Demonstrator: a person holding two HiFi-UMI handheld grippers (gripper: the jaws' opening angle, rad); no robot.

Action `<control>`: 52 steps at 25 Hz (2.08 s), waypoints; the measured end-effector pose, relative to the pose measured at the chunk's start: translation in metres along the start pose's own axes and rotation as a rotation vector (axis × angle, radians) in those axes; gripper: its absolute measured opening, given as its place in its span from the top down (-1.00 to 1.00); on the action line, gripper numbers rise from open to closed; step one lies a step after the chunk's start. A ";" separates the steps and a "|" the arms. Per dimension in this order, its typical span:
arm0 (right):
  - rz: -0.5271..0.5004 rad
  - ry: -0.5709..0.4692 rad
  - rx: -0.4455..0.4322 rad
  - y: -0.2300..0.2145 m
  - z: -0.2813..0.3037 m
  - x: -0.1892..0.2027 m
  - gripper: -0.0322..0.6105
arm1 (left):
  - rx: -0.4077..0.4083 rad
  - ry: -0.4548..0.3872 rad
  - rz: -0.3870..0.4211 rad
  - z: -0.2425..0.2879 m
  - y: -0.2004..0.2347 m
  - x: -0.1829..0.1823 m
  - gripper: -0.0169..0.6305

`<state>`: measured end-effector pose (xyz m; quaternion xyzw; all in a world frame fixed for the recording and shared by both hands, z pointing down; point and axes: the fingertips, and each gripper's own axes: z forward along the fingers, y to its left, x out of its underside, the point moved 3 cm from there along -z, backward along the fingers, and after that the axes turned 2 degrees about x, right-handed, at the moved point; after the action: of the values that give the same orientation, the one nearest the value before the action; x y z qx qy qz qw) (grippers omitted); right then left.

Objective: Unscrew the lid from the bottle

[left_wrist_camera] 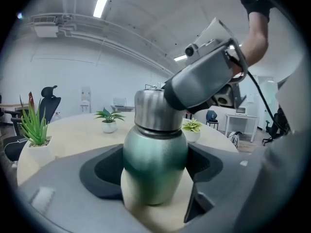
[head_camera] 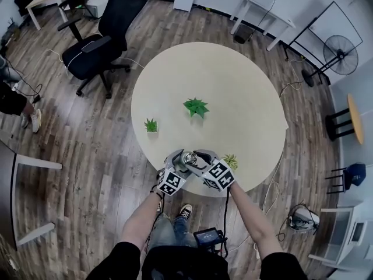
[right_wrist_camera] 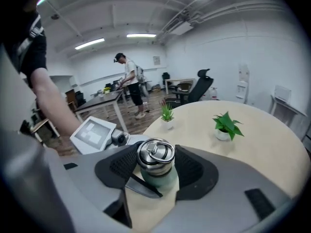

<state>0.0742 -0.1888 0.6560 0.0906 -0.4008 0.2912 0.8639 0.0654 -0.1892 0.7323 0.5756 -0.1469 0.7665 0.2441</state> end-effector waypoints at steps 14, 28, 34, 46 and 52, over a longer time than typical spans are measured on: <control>0.277 -0.077 0.207 -0.002 0.003 0.000 -0.25 | -0.003 0.012 -0.001 0.000 0.001 0.000 -0.21; 0.086 -0.016 0.166 0.002 0.003 0.007 0.15 | -0.035 0.003 -0.021 0.001 0.000 0.000 -0.21; -0.109 0.034 -0.090 -0.002 -0.005 -0.001 0.16 | -0.017 0.004 -0.021 0.001 -0.002 0.000 -0.21; 0.380 -0.321 0.187 -0.027 -0.065 0.007 0.16 | -0.021 0.005 -0.020 0.001 0.001 0.002 -0.22; 0.556 -0.355 0.441 -0.028 -0.077 0.056 0.16 | -0.029 0.016 -0.021 -0.001 0.001 0.000 -0.22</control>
<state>0.1678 -0.1573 0.6485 0.2110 -0.4811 0.5729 0.6291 0.0642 -0.1899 0.7324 0.5673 -0.1497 0.7664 0.2617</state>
